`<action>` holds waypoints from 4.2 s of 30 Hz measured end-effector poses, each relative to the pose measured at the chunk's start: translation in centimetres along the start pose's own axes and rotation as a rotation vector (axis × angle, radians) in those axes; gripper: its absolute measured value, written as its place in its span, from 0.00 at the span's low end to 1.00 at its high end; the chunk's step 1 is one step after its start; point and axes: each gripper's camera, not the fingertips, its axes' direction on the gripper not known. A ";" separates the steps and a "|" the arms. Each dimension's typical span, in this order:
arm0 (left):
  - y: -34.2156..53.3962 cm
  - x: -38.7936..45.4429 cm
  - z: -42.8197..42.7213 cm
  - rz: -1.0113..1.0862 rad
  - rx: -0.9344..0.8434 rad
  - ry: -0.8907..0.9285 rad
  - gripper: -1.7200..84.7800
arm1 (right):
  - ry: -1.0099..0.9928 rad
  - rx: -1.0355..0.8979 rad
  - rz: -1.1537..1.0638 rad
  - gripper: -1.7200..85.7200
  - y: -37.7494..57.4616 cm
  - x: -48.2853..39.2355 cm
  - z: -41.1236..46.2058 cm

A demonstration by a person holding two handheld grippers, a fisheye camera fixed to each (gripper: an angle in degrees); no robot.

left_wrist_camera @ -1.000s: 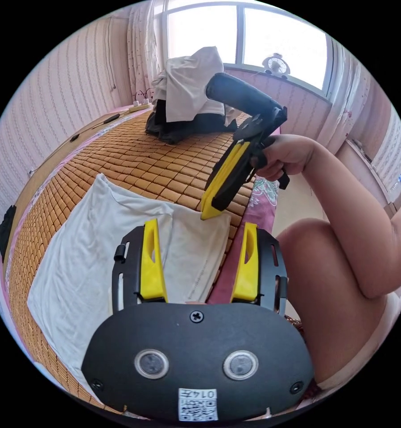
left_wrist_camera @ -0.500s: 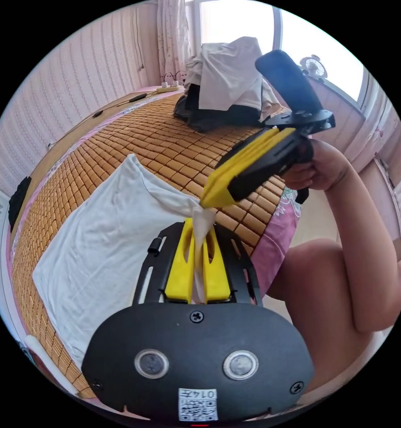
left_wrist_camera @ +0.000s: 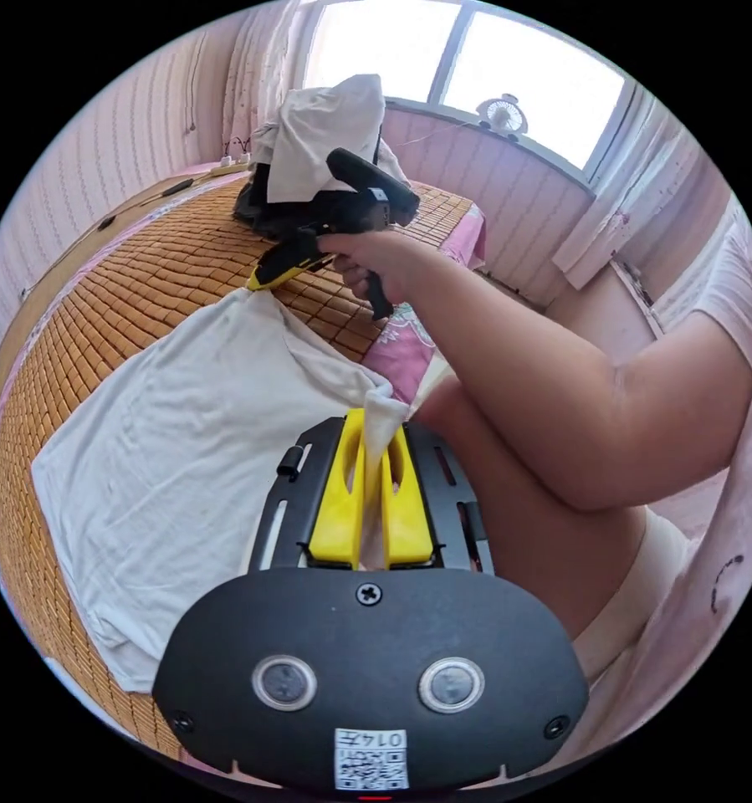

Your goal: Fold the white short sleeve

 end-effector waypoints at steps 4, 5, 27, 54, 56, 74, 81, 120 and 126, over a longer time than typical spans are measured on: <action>1.1 -1.2 -2.3 -0.055 0.095 0.061 0.01 | -0.053 0.120 -0.005 0.03 1.1 -1.0 -2.8; 1.3 -1.6 -3.1 -0.084 0.148 0.100 0.01 | -0.077 0.169 -0.002 0.03 1.7 -1.4 -3.8; 22.0 -19.7 -16.4 -0.905 0.494 0.152 0.02 | 0.362 -0.245 -0.213 0.05 -8.6 -31.5 18.3; 21.2 -21.0 -18.2 -0.597 0.118 -0.276 0.09 | 0.534 -0.509 -0.618 0.08 -10.9 -46.8 30.2; 21.2 -20.9 -18.4 -0.578 0.117 -0.249 0.07 | 0.556 -0.510 -0.638 0.06 -11.1 -47.7 30.6; 23.2 -23.7 -24.2 -0.641 0.266 -0.160 0.01 | 0.494 -0.417 -0.775 0.04 -17.3 -55.8 33.3; 23.4 -27.2 -24.0 -0.660 0.161 -0.075 0.02 | 0.360 -0.490 -0.784 0.13 -21.6 -55.3 35.4; 30.0 -48.1 -40.6 -1.238 0.429 -0.522 0.05 | 0.139 -0.565 -1.428 0.09 -31.8 -91.7 69.3; 30.5 -48.2 -40.8 -1.287 0.407 -0.550 0.08 | 0.024 -0.559 -1.350 0.13 -31.5 -86.6 66.5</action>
